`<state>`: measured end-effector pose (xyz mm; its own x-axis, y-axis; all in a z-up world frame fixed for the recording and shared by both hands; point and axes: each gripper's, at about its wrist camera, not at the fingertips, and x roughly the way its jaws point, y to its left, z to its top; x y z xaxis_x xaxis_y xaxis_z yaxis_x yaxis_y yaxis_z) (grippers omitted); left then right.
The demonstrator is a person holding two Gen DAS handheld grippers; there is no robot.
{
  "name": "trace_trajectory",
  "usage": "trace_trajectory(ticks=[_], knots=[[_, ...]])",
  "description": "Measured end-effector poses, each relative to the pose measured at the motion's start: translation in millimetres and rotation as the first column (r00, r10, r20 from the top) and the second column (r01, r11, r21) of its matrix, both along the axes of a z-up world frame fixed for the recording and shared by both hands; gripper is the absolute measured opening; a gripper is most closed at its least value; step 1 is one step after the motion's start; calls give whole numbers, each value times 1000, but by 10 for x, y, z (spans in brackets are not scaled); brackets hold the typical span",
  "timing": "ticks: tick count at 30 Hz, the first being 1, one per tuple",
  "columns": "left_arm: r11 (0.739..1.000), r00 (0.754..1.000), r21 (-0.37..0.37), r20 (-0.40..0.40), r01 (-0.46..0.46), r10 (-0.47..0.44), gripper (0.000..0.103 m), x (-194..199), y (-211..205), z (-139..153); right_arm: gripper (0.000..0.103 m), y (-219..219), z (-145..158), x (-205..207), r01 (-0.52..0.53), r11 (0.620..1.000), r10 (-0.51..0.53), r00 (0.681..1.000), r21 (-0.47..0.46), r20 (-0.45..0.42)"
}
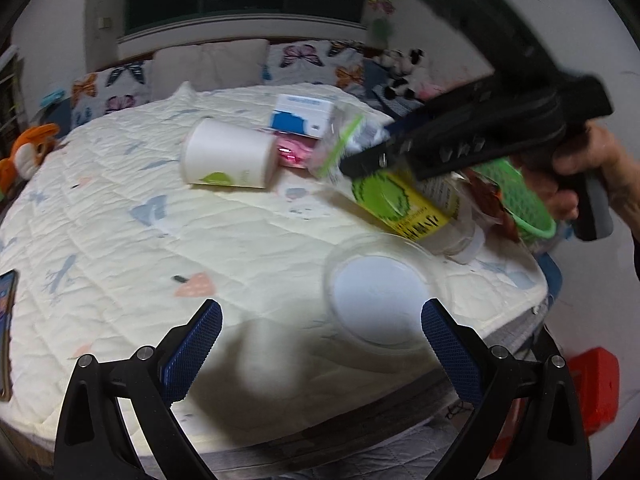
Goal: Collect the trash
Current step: 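Grasp the clear plastic bottle with the right gripper while the left gripper approaches the clear lid, then carry the bottle over the green basket with the right gripper while the left gripper grasps the clear lid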
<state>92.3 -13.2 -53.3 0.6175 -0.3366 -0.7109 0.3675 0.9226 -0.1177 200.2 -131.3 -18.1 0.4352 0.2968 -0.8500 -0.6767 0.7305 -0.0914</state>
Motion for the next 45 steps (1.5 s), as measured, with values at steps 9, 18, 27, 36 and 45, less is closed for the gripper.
trace_trajectory(ticks=[9,18,27,36,45], knots=[[992,994,64,-1,111,-112,97,34,-372,-93,47,-540,449,-478,139,987,-146,984,77,103],[977,987,144,-3,159,-160,97,156,-600,-186,45,-986,887,-781,232,952,-262,954,199,143],[971,980,136,-47,197,-192,97,300,-676,-244,45,-1488,1301,-748,342,905,-384,912,253,143],[980,981,67,-54,188,-185,91,335,-587,-220,45,-2243,1243,-654,539,804,-586,791,250,175],[974,974,4,-1,225,-225,90,305,-703,204,45,-2946,378,-381,732,655,-754,648,186,106]])
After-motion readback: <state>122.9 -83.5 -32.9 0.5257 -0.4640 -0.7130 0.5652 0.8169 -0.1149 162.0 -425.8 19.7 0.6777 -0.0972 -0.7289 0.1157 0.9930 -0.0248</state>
